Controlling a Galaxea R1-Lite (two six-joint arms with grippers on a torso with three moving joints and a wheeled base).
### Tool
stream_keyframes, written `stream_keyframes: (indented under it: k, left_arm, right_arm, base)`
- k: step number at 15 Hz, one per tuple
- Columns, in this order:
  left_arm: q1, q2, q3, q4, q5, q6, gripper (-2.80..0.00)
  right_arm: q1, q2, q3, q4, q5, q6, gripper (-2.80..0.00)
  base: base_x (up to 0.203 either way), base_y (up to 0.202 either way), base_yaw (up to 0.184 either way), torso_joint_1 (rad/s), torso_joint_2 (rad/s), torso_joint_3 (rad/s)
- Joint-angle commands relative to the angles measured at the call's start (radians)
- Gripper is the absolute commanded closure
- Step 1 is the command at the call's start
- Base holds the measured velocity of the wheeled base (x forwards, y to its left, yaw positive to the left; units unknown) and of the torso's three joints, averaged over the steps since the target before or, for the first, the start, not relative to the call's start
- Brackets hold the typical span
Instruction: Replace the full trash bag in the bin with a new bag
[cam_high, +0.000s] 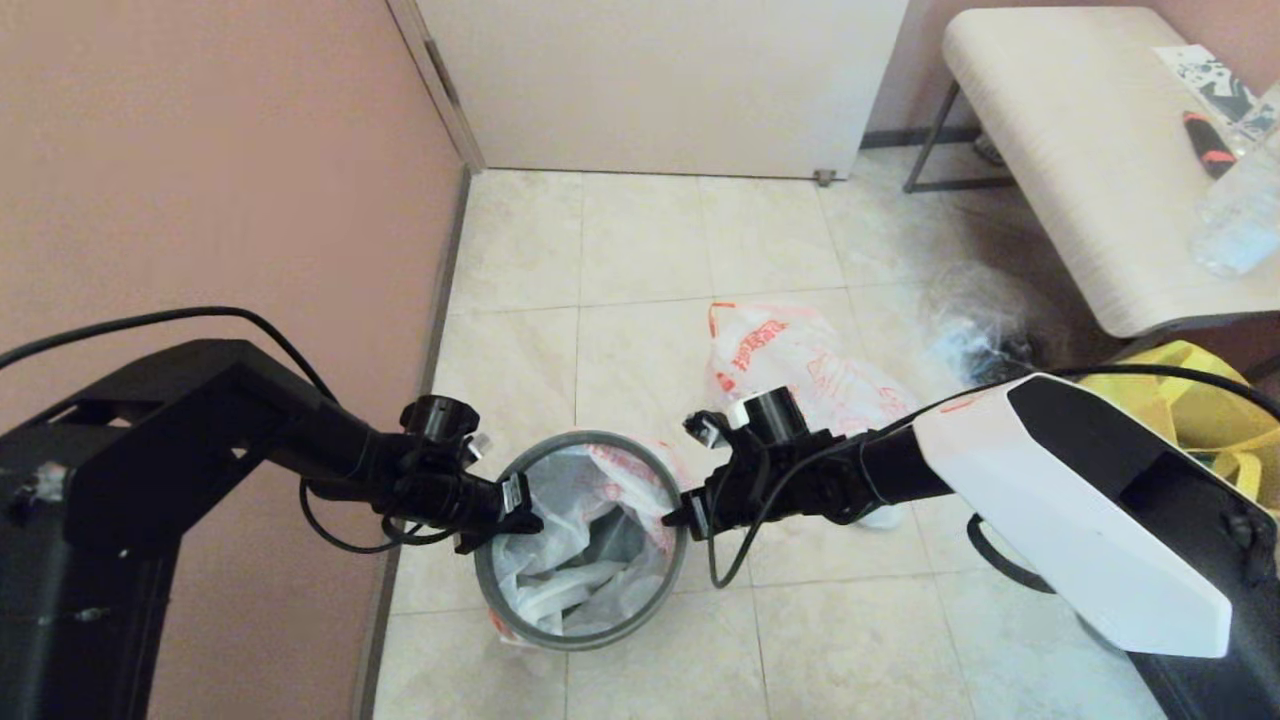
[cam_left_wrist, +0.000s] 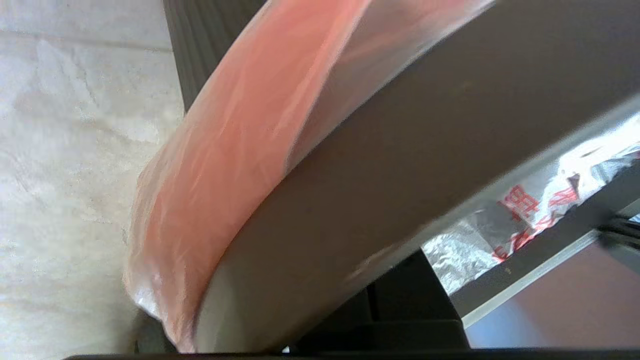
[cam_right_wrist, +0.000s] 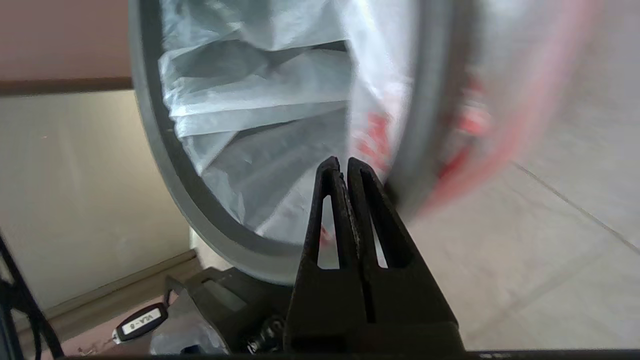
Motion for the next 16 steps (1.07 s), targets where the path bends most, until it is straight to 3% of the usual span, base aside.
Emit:
stream_keyframes:
  k: [1,5,9,13,16]
  left_arm:
    - [-0.015,-0.096,0.004,0.004,-0.006,-0.007,0.00]
    - [-0.068,-0.459,0.057,0.097,0.006,0.000,0.00]
    - [-0.138,-0.948,0.115,0.319,0.082,0.055,0.00]
    - [-0.234,-1.424,0.202,0.522,0.281,0.080,0.00]
    - [-0.231,-1.738,0.304,0.635,0.429,0.089,0.00]
  right_arm:
    - [0.015,-0.133,0.075,-0.003,-0.036,0.002,0.00]
    - [0.029,-0.479,0.300,0.004,-0.179,0.000,0.00]
    - [0.024,-0.849,0.636,0.005,-0.370,-0.003,0.00]
    - [-0.029,-1.208,0.938,0.004,-0.598,-0.078,0.00]
    - [-0.134,-1.468,1.106,-0.001,-0.701,-0.140,0.00]
  base:
    - [0.000,0.000,0.000,0.000,0.00,0.000]
    - [0.000,0.000,0.000,0.000,0.00,0.000]
    - [0.000,0.000,0.000,0.000,0.00,0.000]
    - [0.000,0.000,0.000,0.000,0.00,0.000]
    - [0.000,0.000,0.000,0.000,0.00,0.000]
